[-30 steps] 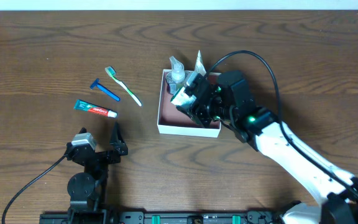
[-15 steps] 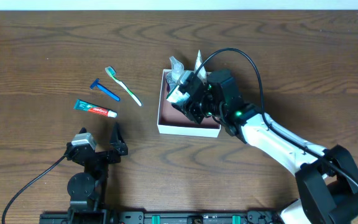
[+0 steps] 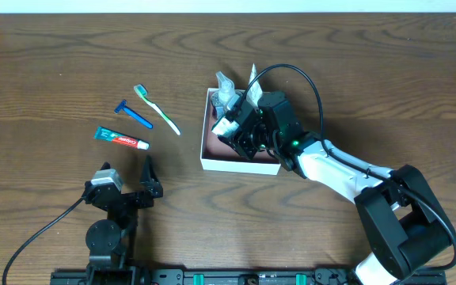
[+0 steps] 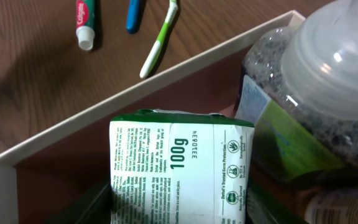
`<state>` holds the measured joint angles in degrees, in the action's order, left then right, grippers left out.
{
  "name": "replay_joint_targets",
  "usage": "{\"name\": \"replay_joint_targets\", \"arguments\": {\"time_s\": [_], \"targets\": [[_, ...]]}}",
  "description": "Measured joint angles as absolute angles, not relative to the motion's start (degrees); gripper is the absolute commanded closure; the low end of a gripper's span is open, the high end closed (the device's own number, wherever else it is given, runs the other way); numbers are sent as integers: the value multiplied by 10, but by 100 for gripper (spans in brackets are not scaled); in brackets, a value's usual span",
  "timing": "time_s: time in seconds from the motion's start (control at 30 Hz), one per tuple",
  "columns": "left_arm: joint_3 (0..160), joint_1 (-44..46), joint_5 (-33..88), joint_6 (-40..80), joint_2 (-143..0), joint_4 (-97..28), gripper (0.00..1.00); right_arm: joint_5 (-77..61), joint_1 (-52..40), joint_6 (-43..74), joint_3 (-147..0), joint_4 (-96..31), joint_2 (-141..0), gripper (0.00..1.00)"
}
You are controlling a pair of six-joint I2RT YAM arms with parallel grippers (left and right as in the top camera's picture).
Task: Pack container
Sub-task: 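Carry the soap box left and lower it into the box, then release the soap box and raise the right gripper away right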
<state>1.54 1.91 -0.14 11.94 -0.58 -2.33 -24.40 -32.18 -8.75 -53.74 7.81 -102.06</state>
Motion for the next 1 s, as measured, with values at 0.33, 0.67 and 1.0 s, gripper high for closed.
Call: {"name": "replay_joint_targets", "arguments": {"time_s": [0.33, 0.67, 1.0], "targets": [[15, 19, -1, 119, -6, -23, 2, -244, -322, -77, -537, 90, -1021, 31], [15, 19, -1, 119, -6, -23, 2, -269, -322, -67, -540, 84, -1021, 26], [15, 19, -1, 119, -6, -23, 2, -293, -354, -62, -639, -112, -987, 22]]}}
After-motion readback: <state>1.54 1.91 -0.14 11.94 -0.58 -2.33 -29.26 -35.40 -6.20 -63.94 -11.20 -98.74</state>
